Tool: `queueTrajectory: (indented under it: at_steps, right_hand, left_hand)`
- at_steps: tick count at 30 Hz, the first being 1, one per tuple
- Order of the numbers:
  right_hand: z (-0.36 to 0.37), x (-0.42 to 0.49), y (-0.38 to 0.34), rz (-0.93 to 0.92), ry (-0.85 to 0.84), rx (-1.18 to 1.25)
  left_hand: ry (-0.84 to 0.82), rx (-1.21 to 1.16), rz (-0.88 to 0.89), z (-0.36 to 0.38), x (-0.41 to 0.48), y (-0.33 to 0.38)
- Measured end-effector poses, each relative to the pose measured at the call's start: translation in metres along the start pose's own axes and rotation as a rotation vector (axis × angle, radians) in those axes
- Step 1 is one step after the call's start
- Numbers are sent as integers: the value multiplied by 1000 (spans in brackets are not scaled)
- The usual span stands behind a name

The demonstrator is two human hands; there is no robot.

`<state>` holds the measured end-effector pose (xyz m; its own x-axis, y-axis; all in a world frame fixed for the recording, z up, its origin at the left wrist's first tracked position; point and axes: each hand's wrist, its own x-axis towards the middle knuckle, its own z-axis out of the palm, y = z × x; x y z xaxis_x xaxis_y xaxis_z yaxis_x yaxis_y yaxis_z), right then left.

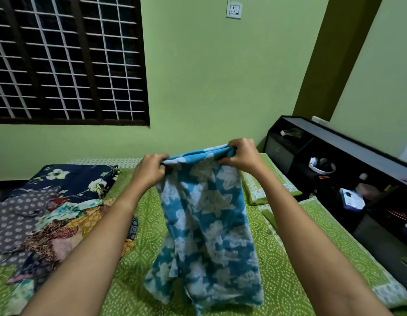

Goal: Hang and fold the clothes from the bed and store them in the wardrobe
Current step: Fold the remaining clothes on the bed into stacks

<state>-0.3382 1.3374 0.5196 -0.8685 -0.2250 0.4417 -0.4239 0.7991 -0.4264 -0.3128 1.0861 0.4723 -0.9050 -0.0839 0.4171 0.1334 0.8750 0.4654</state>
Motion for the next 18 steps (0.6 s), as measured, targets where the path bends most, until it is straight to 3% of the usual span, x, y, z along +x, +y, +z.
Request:
queueTrajectory:
  at_steps: [2,5,7,10,12,14,18]
  right_hand:
    - [-6,-2,10,70,67,118]
    - [-14,-11,29,187,69,511]
    - [-18,-10,38,190,57,432]
    - [-8,-1,51,253,13,4]
    - [8,9,60,348,32,-114]
    - [26,16,65,411,41,-70]
    - [49,54,86,607,81,265]
  left_hand:
    - [74,-82,-2,6,3,3]
    - [128,-246,-46,11,8,4]
    - [98,-230,-78,17,11,3]
    - [63,-50,-72,38,15,5]
    - [86,25,-143,60,25,9]
    - [93,-91,-266,77,31,12]
    - [106,-573,-468,108,82,19]
